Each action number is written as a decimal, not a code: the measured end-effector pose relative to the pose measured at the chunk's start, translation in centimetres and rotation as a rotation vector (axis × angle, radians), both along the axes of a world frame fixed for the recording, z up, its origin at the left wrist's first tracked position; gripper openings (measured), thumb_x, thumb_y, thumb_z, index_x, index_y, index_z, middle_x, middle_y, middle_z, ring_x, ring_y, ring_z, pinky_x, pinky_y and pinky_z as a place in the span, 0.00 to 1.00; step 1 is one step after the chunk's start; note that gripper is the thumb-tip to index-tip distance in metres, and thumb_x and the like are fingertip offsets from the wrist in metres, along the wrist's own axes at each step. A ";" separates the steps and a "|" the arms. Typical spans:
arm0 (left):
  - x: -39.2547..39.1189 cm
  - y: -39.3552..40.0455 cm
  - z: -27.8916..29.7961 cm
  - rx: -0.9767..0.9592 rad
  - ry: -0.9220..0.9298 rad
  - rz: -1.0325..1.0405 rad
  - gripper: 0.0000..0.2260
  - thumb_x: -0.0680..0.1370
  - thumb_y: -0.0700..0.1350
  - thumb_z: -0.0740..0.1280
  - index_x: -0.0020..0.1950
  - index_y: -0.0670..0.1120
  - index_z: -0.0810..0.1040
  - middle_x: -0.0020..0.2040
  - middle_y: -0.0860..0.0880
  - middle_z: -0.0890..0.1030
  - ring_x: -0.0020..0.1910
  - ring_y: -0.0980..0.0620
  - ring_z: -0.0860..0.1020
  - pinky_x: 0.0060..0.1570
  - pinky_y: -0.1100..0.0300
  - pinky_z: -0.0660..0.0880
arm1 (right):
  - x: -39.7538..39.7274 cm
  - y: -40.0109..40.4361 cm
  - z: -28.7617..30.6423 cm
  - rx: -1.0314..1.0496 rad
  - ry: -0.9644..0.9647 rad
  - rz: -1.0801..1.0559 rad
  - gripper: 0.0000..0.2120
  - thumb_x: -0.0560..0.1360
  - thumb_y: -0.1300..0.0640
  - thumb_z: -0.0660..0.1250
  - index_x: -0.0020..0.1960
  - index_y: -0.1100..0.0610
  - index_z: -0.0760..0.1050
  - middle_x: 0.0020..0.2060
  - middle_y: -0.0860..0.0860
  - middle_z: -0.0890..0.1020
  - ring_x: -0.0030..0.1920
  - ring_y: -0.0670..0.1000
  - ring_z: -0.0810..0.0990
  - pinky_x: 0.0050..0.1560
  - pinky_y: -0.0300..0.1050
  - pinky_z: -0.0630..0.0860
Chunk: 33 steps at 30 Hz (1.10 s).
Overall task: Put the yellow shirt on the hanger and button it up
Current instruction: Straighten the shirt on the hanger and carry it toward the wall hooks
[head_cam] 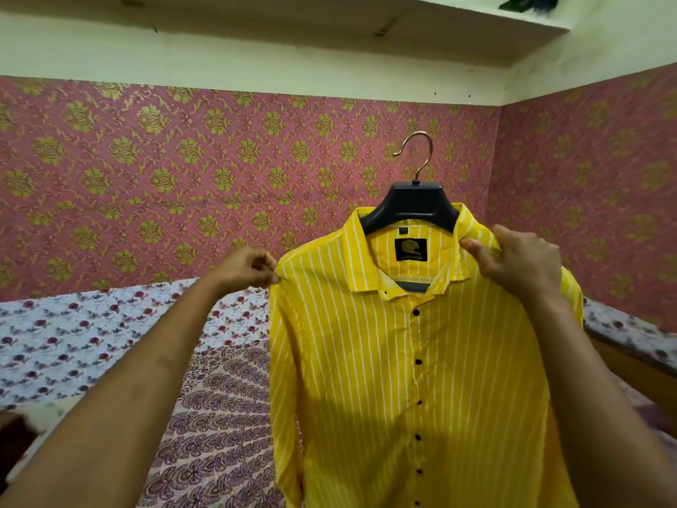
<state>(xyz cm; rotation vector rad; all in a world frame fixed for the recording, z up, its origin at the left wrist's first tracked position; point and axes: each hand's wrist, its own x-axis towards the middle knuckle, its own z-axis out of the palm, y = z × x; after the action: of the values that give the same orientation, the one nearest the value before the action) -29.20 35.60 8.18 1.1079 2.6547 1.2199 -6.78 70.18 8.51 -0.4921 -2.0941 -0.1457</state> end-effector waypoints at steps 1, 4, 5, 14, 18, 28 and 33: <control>-0.1 -0.1 0.3 0.000 0.041 0.015 0.05 0.74 0.34 0.67 0.42 0.42 0.76 0.38 0.45 0.79 0.36 0.54 0.77 0.37 0.62 0.74 | 0.3 0.0 0.0 0.001 -0.001 -0.003 0.35 0.65 0.27 0.46 0.39 0.59 0.70 0.34 0.65 0.79 0.39 0.67 0.80 0.36 0.52 0.71; -1.3 -0.4 1.5 -0.046 0.201 0.154 0.02 0.75 0.36 0.67 0.42 0.41 0.79 0.40 0.43 0.81 0.41 0.47 0.78 0.46 0.53 0.75 | 0.8 -0.5 0.0 0.009 -0.006 0.002 0.34 0.66 0.28 0.46 0.38 0.59 0.69 0.35 0.65 0.80 0.39 0.67 0.79 0.35 0.51 0.69; -1.7 -0.3 1.8 -0.062 0.248 0.214 0.03 0.75 0.36 0.67 0.42 0.41 0.79 0.41 0.41 0.82 0.42 0.45 0.79 0.47 0.51 0.75 | 0.8 -0.8 0.0 0.005 -0.008 0.006 0.34 0.66 0.28 0.47 0.38 0.59 0.69 0.35 0.65 0.80 0.39 0.67 0.79 0.35 0.51 0.69; 3.3 3.2 2.3 0.164 0.333 0.024 0.18 0.78 0.53 0.62 0.67 0.50 0.71 0.59 0.48 0.77 0.58 0.50 0.74 0.55 0.56 0.69 | 1.5 -3.6 -1.0 0.000 0.010 0.003 0.31 0.66 0.27 0.46 0.37 0.56 0.66 0.35 0.64 0.80 0.39 0.67 0.80 0.33 0.48 0.65; 5.0 5.4 1.6 0.058 0.326 -0.227 0.37 0.65 0.72 0.58 0.69 0.53 0.67 0.62 0.47 0.76 0.61 0.50 0.73 0.58 0.55 0.70 | 3.1 -4.9 -1.8 0.015 0.009 -0.048 0.37 0.66 0.28 0.45 0.43 0.59 0.74 0.36 0.65 0.81 0.39 0.67 0.80 0.33 0.48 0.64; 13.3 17.0 -0.6 0.170 0.655 -0.378 0.31 0.66 0.78 0.46 0.35 0.50 0.65 0.33 0.42 0.75 0.38 0.40 0.77 0.34 0.48 0.69 | 19.5 -3.4 -3.3 -0.079 -0.021 -0.357 0.30 0.68 0.29 0.49 0.40 0.57 0.69 0.36 0.62 0.80 0.43 0.66 0.79 0.35 0.49 0.63; 24.7 25.7 0.3 0.246 0.782 -0.499 0.40 0.61 0.80 0.39 0.41 0.47 0.70 0.41 0.39 0.81 0.45 0.36 0.78 0.36 0.51 0.67 | 33.1 -1.5 -2.6 -0.098 -0.004 -0.612 0.28 0.68 0.29 0.48 0.38 0.54 0.66 0.35 0.61 0.80 0.43 0.65 0.79 0.36 0.50 0.67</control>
<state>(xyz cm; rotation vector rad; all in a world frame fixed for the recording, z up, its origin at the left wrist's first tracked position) -4.47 61.35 8.49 2.5314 2.3768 1.1830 26.36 68.66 5.91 -1.1818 -1.8995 -0.3962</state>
